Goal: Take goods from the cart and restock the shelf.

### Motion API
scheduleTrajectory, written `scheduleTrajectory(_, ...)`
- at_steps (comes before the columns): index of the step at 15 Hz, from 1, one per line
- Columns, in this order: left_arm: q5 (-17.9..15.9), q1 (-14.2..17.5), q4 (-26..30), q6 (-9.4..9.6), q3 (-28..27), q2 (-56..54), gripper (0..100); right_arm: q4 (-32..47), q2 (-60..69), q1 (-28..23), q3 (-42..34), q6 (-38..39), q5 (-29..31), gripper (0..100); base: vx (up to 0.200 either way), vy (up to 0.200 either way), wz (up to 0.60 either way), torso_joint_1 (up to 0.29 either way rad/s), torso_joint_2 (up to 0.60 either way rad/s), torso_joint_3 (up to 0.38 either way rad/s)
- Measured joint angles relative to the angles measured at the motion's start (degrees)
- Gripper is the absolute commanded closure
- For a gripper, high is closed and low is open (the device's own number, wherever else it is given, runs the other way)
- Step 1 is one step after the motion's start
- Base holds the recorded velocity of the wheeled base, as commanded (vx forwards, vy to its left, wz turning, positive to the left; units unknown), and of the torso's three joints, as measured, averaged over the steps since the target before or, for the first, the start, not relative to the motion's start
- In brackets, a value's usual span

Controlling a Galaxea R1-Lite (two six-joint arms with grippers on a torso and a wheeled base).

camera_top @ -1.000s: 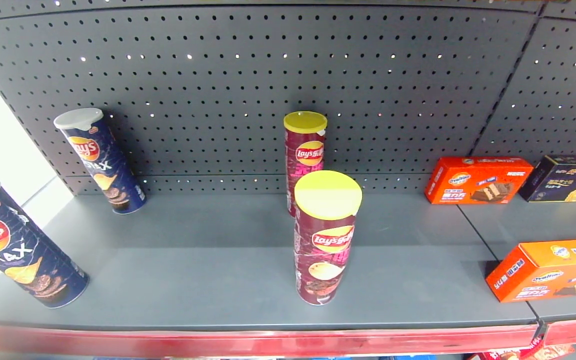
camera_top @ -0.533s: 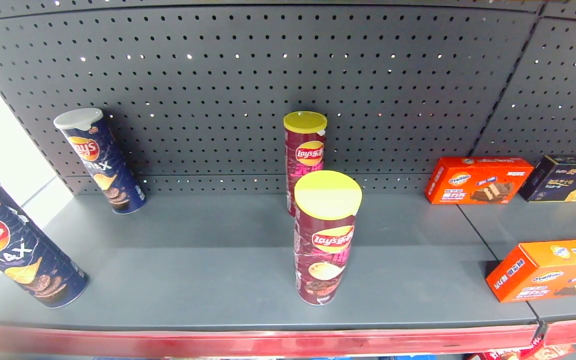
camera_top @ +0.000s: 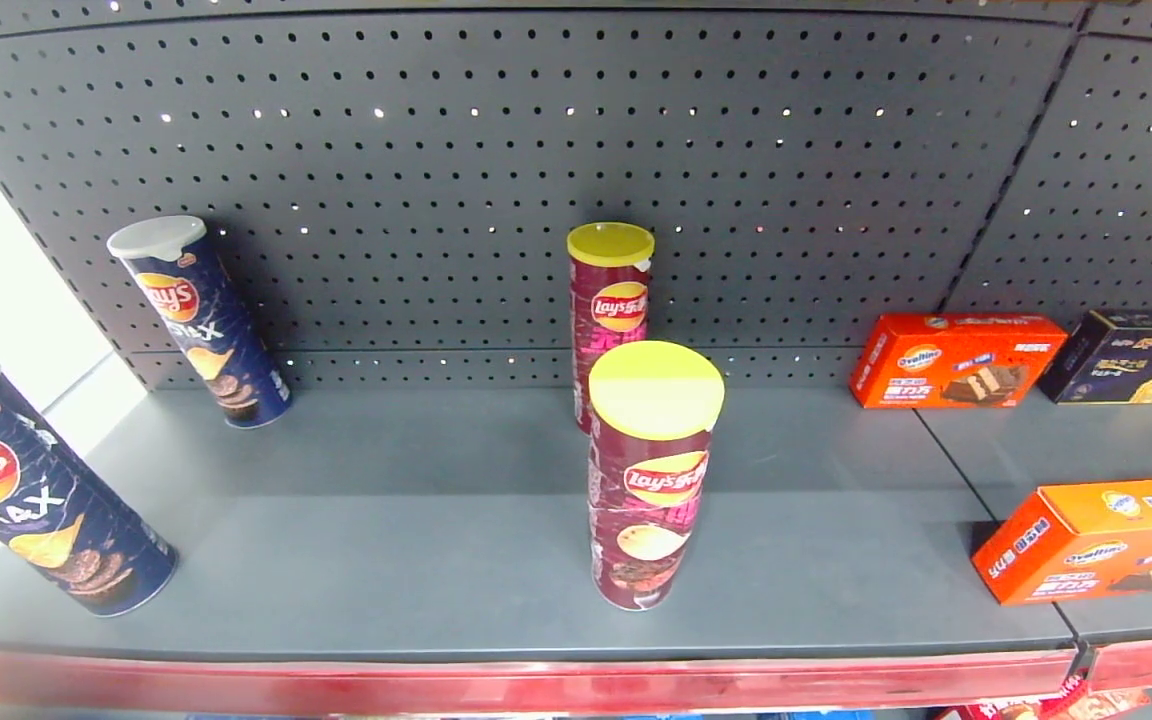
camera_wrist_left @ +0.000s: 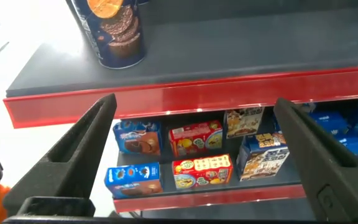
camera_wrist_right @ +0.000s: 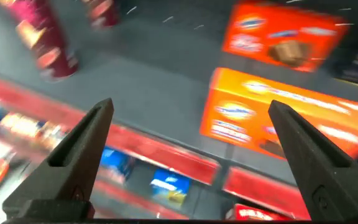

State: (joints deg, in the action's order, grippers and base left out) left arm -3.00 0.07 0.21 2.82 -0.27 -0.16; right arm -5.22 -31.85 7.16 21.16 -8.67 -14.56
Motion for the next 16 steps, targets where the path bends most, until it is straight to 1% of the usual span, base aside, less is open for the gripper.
scheduleTrajectory(5,0.0,-0.02,0.04,0.0,-0.04,0.02,0,-6.49,-18.2,9.33,4.9,-1.43,-0.46,0,0.0,0.0,0.0,0.0,0.0,0.0)
scheduleTrajectory(8,0.0,0.02,0.04,-0.02,-0.04,0.05,0,-8.0,-28.01,15.34,11.56,-1.51,0.22,0,0.0,0.0,0.0,0.0,0.0,0.0)
scheduleTrajectory(10,0.1,0.0,0.04,-0.02,-0.04,0.05,0,-8.41,-33.91,19.41,14.71,-1.51,1.21,0,0.0,0.0,0.0,0.0,0.0,0.0)
scheduleTrajectory(16,0.11,0.0,0.06,-0.09,-0.09,0.05,0,-10.41,-45.19,26.71,16.7,-1.51,3.18,0,0.0,0.0,0.0,0.0,0.0,0.0)
